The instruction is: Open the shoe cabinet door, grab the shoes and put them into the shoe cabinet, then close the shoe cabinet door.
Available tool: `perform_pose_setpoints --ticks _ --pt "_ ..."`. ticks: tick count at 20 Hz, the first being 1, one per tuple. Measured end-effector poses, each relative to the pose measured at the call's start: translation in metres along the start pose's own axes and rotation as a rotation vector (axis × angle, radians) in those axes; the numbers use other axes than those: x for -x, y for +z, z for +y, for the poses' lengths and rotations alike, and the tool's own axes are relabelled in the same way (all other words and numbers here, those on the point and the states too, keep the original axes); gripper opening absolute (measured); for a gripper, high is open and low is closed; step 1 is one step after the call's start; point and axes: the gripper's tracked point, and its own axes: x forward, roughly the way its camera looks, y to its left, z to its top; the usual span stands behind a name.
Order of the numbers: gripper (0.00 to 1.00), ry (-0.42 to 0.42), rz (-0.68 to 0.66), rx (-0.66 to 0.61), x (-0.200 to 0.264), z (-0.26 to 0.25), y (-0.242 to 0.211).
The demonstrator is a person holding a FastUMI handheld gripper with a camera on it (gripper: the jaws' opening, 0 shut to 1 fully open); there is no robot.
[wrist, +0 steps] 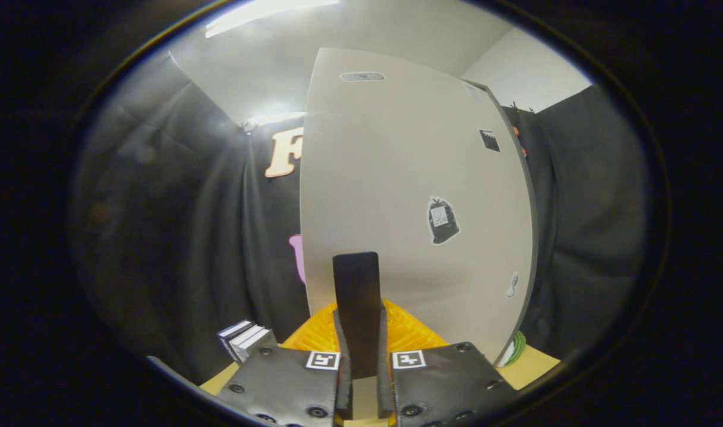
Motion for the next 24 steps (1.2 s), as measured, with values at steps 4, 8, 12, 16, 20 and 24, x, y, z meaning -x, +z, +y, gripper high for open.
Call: perform_pose_setpoints --ticks 4,8,12,16,20,24 --pt "0.18 0.051 0.009 -0.001 0.015 -0.009 0.002" --pt "0.18 0.09 0.014 -0.008 0.028 -0.022 0.005" --pt "0.18 0.117 0.018 -0.024 0.051 -0.037 0.008" --pt "0.17 0.121 0.013 -0.02 0.068 -0.056 0.012" --pt "0.15 0.11 0.007 -0.018 0.085 -0.079 0.016" --pt "0.15 0.079 0.002 -0.026 0.099 -0.095 0.018"
